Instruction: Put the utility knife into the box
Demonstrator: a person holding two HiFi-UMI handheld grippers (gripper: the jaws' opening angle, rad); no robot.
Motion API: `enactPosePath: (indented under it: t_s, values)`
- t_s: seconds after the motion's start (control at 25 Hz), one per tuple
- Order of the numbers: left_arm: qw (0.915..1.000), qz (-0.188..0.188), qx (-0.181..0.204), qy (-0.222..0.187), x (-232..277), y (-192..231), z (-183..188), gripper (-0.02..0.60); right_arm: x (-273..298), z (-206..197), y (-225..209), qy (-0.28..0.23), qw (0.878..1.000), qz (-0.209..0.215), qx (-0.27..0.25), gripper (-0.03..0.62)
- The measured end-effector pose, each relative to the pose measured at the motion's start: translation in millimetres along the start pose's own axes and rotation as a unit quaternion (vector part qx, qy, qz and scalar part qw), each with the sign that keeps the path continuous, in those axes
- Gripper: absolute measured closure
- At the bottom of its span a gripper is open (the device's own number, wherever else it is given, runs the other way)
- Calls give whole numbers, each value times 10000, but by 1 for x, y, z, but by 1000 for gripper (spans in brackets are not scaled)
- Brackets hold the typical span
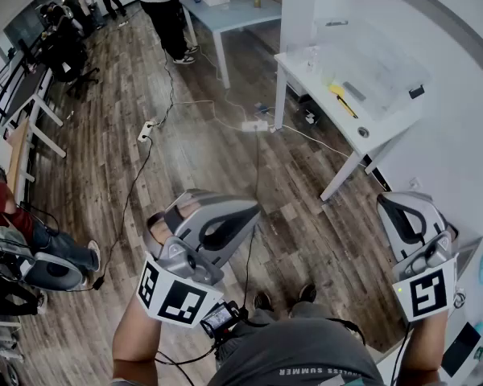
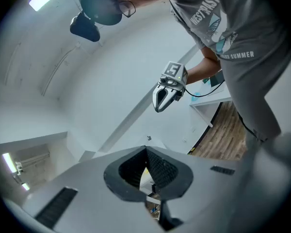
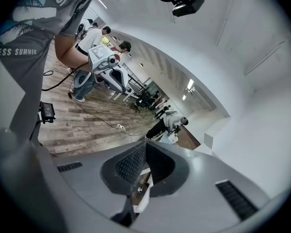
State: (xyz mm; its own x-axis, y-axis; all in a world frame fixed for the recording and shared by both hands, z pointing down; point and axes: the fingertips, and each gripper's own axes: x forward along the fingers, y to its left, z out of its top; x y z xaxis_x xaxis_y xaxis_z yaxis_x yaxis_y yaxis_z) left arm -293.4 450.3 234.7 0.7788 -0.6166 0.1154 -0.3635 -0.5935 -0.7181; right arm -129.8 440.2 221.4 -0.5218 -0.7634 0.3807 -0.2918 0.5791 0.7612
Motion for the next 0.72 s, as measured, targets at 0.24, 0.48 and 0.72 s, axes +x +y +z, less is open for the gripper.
enactPosePath:
  t_s: [0.24,0.48,0.72]
  values:
    - [10000,4,-49,70,10,0,-1,571,1,-9,-8,-67,9999,5,109,588]
    - [9999,10,-63,115,26,-1,3,571,-1,-25,-15,-182,9993,-29,338,588]
    - [9997,-9,-121,220,53,-1,12,571,-9,-49,-35,-325,9981,-76,523,586]
